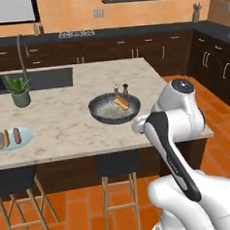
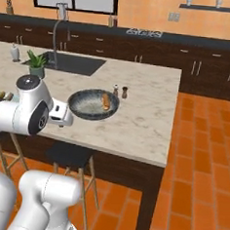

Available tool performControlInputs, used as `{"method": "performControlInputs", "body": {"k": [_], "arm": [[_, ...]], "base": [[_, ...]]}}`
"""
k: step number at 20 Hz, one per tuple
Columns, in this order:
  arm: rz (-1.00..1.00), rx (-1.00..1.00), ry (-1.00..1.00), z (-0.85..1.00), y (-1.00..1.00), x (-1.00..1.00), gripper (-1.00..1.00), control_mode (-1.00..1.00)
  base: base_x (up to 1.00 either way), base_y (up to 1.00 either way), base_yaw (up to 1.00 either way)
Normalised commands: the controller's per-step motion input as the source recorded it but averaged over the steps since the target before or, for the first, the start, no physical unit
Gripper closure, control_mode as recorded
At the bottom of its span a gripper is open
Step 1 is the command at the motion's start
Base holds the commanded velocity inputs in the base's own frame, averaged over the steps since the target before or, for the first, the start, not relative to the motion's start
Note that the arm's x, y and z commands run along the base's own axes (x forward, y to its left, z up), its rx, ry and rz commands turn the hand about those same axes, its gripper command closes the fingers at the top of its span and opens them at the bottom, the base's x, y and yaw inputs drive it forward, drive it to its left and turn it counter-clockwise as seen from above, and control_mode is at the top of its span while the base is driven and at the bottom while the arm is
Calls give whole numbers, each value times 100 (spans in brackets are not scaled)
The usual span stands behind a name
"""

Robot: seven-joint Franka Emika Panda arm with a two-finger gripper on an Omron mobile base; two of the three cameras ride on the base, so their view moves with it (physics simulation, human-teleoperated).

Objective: Place one bun and one sausage from the bowl on each plate.

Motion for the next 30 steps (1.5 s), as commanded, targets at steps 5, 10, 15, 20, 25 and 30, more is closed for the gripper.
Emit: {"method": "performControlInputs", "body": {"k": [5,10,15,20,25,30], "arm": [[0,0,0,0,0,0,-100,100],[0,0,0,0,0,0,-100,100],[0,0,0,0,0,0,-100,100],[0,0,0,0,0,0,-100,100],[10,-3,14,17,1,81,-100,-100],[7,-12,21,7,15,100,-100,-100]], "base": [[51,-18,0],[77,-26,-20],[41,-8,-14],[0,0,0],[0,0,0],[0,0,0]]}}
